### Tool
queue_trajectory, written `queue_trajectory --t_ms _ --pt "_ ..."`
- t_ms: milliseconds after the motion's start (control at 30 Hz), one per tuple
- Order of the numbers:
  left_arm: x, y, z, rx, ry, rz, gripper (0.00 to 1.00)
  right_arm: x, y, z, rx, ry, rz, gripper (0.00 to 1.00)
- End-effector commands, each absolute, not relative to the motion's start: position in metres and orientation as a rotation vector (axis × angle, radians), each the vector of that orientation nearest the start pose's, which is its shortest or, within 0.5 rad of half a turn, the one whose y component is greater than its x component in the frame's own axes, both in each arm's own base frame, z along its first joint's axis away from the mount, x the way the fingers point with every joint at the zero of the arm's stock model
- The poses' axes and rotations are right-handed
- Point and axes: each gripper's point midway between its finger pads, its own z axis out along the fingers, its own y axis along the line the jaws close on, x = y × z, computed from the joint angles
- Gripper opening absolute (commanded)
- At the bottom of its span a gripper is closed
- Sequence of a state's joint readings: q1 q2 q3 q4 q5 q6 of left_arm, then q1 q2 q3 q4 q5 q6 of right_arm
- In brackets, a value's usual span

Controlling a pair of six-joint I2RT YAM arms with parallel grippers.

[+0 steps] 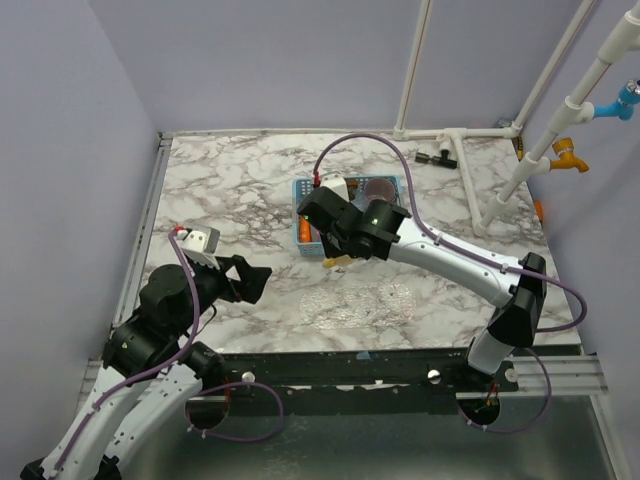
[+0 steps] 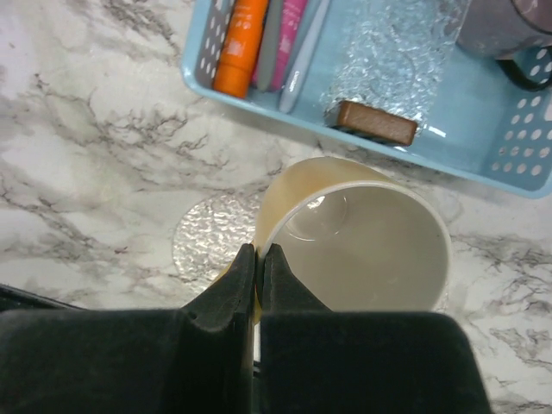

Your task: Prepare toiletry sets of a toothbrush and toothpaste on the tray

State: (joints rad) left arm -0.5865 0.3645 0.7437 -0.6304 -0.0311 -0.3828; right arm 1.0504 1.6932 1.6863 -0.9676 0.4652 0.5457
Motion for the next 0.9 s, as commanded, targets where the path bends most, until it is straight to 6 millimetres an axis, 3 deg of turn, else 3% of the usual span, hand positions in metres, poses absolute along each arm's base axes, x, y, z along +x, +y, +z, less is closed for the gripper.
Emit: queue_trajectory --t_ms 0,300,867 --pt "0.171 -0.118 0.255 0.131 1.858 -0.625 0.99 0.239 0.327 0.219 -0.370 2.339 0.138 0.01" --pt "0.171 -0.109 0.258 0.088 1.841 -0.596 0.99 0.211 0.354 0.196 -0.404 2.372 0.174 0.01" --pt "0.167 -0.095 0.265 0.029 1.796 -0.574 0.99 0.183 0.394 0.139 -0.432 2.467 0.214 0.00"
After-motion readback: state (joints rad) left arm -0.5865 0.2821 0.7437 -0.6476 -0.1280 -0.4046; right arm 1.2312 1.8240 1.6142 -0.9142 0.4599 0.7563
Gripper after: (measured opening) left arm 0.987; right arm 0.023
